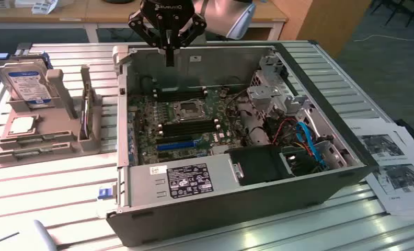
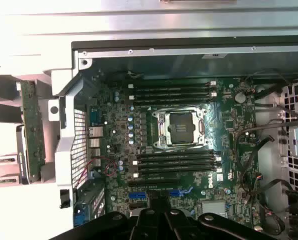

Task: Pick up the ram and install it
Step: 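Reach for the ram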

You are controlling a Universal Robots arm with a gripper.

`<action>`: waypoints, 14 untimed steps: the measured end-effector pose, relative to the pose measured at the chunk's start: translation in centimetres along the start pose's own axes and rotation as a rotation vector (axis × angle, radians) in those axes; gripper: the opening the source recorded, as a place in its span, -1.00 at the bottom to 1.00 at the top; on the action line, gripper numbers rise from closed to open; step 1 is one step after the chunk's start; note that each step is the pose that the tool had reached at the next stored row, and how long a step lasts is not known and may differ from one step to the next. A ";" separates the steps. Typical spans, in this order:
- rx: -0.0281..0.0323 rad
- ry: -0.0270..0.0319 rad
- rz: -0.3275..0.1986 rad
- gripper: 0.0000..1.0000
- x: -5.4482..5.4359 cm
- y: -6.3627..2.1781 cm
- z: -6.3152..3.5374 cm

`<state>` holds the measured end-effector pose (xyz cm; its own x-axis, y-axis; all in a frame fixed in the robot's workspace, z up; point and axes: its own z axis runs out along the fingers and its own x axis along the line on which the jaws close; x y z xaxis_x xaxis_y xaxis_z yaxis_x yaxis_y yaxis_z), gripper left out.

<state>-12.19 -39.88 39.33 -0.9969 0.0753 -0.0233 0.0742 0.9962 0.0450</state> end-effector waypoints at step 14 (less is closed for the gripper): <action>0.0000 0.0001 0.000 -0.80 0.1 -0.01 -0.01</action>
<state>-12.30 -39.89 39.33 -0.9969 0.0755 -0.0232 0.0744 0.9962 0.0450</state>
